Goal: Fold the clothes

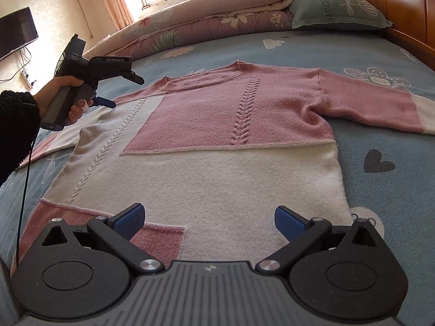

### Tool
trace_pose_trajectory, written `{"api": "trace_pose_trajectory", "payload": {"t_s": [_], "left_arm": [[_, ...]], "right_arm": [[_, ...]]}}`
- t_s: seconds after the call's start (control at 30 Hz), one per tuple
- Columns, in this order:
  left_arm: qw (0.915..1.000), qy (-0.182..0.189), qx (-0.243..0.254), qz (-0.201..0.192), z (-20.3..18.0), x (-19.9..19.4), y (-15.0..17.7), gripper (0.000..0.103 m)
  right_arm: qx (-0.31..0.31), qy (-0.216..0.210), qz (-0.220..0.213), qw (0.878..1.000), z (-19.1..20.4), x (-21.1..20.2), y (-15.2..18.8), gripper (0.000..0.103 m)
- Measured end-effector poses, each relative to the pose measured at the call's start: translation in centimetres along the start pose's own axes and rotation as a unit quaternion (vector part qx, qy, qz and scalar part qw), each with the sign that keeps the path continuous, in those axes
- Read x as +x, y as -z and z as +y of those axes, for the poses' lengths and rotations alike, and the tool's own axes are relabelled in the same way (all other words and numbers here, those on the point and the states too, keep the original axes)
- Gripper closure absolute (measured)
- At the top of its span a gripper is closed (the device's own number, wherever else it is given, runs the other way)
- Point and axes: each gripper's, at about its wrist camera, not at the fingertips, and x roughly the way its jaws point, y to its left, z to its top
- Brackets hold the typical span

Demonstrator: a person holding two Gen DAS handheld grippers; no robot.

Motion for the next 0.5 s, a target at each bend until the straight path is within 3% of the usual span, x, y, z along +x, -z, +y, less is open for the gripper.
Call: {"api": "trace_pose_trajectory", "payload": {"t_s": [0.07, 0.23, 0.37, 0.5], "left_arm": [[0.9996, 0.003, -0.010, -0.026, 0.7, 0.5, -0.4, 0.001], [0.9992, 0.009, -0.012, -0.037, 0.9, 1.7, -1.6, 0.001], [0.9991, -0.015, 0.027, -0.031, -1.0, 0.3, -1.8, 0.001], [0.9984, 0.025, 0.049, -0.014, -4.1, -2.7, -1.1, 0.001]], "right_arm": [[0.001, -0.001, 0.006, 1.000, 0.0, 0.1, 0.0, 0.000], [-0.003, -0.010, 0.014, 1.000, 0.2, 0.2, 0.2, 0.000], [-0.005, -0.008, 0.011, 1.000, 0.3, -0.1, 0.2, 0.000], [-0.003, -0.015, -0.001, 1.000, 0.3, -0.9, 0.0, 0.000]]}}
